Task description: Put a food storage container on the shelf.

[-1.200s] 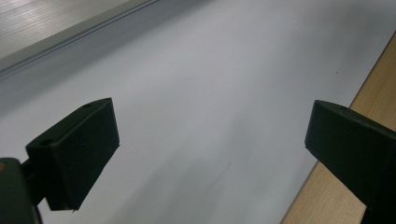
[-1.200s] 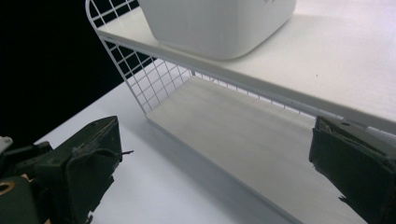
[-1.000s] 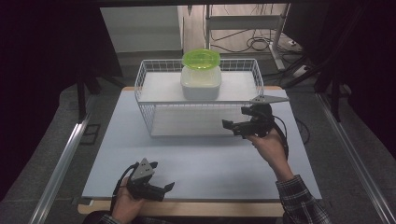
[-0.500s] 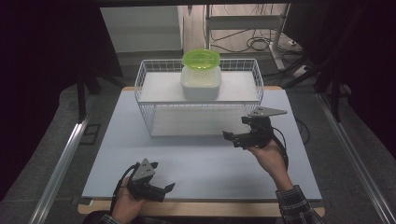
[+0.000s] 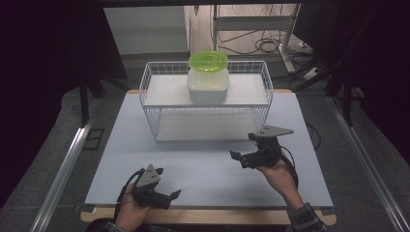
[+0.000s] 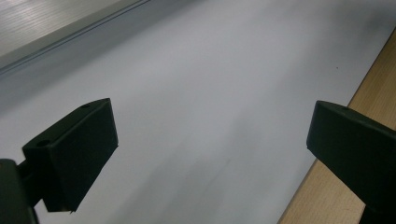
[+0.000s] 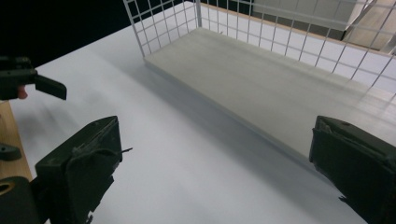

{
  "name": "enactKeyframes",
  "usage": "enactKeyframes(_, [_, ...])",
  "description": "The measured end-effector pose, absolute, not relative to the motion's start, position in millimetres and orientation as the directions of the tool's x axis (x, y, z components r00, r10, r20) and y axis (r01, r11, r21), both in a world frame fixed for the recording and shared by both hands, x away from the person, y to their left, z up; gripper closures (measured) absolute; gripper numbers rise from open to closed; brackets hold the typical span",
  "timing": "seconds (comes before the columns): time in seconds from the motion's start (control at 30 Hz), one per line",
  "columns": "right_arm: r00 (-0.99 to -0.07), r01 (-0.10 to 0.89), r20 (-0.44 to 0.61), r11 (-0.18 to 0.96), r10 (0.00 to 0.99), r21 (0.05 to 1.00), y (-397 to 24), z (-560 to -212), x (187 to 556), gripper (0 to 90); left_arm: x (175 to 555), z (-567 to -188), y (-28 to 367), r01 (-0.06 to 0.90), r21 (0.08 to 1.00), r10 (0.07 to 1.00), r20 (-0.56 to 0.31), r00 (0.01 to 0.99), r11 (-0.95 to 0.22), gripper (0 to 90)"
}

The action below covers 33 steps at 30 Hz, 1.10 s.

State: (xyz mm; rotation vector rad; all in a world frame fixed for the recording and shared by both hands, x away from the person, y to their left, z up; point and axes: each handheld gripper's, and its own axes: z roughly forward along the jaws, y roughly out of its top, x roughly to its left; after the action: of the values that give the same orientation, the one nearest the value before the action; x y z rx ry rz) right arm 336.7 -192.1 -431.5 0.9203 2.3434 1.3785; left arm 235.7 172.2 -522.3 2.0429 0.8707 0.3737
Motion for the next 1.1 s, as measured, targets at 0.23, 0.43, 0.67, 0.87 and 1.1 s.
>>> enactKeyframes(0.23, [-0.766,0.377,0.076,0.351,0.639,0.857,-188.7,-440.5,331.0,0.5,236.1,-522.7,172.7,0.446,0.807,0.701,-0.055,0.711,-0.388,1.8])
enactKeyframes(0.43, [-0.769,0.380,0.073,0.363,0.635,0.851,-188.5,-448.4,323.5,0.5,236.1,-523.1,172.3,0.446,0.805,0.700,-0.053,0.712,-0.392,1.7])
enactKeyframes(0.67, [-0.768,0.393,0.071,0.380,0.636,0.837,-195.3,-459.8,314.9,0.6,236.3,-523.9,172.1,0.442,0.806,0.702,-0.047,0.711,-0.394,1.7])
enactKeyframes(0.87, [-0.762,0.392,0.057,0.389,0.645,0.833,-203.1,-469.6,309.6,0.6,236.5,-524.1,172.6,0.440,0.809,0.703,-0.047,0.709,-0.390,1.5])
enactKeyframes(1.1, [-0.752,0.393,0.037,0.402,0.658,0.827,-210.0,-478.5,305.6,0.6,236.6,-524.5,172.7,0.439,0.809,0.703,-0.043,0.709,-0.392,1.4])
